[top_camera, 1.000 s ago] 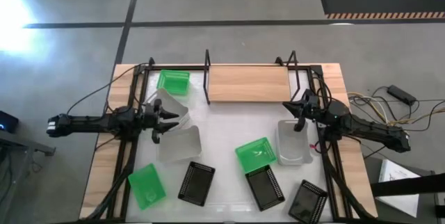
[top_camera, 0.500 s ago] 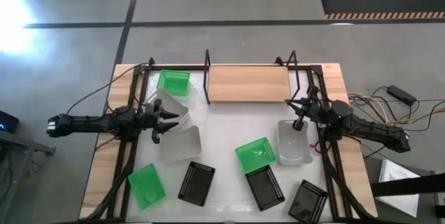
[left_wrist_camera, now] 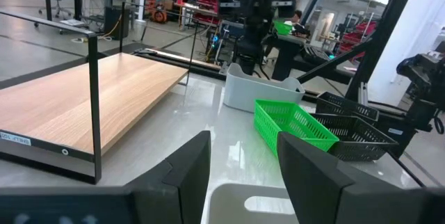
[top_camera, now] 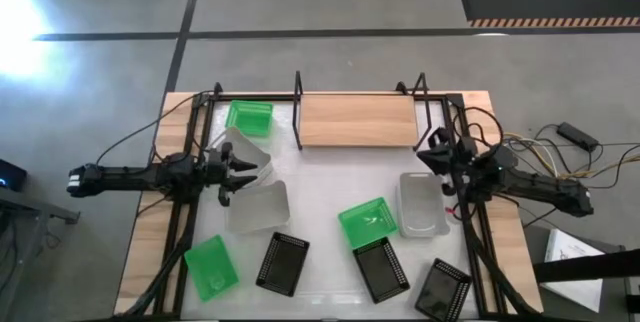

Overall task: Stack baskets on shelf by color
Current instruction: Put the bottom right green bin on the shelf

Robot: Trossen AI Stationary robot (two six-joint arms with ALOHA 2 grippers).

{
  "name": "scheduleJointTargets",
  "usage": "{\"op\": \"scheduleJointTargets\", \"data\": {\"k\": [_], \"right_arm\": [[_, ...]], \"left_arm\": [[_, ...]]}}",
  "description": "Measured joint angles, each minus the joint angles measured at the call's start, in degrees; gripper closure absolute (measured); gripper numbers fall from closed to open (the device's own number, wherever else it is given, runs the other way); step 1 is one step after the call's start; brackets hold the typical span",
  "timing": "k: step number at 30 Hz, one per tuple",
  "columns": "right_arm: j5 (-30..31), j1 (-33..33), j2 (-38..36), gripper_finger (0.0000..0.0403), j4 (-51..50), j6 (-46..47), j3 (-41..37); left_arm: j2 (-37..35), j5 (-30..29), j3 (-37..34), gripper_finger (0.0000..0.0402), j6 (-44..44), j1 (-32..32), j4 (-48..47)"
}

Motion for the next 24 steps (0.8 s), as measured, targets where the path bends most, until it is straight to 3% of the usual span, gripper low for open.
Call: {"op": "scheduleJointTargets", "data": {"k": [5, 10, 13, 18, 24], "right_arm": [[5.4, 6.6, 11.3, 0.0394, 1.5, -0.3, 1.3], [12.6, 14.0, 28.4, 0.0394, -1.4, -5.4, 11.2], [14.8, 16.4, 38.4, 0.0394, -13.1, -8.0, 21.5], [17.6, 17.5, 54.2, 0.0386, -43.8, -7.7, 40.7], [13.6, 19.8, 70.0, 0.0311, -65.9, -4.6, 59.3]], "left_arm": [[0.0, 0.0, 0.0, 0.0249, 0.0, 0.0, 0.0], [0.0, 0.0, 0.0, 0.0249, 0.0, 0.0, 0.0], [0.0, 0.0, 0.0, 0.0249, 0.0, 0.0, 0.0], [0.0, 0.0, 0.0, 0.0249, 0.0, 0.0, 0.0], [0.0, 0.0, 0.0, 0.0249, 0.0, 0.0, 0.0]]}}
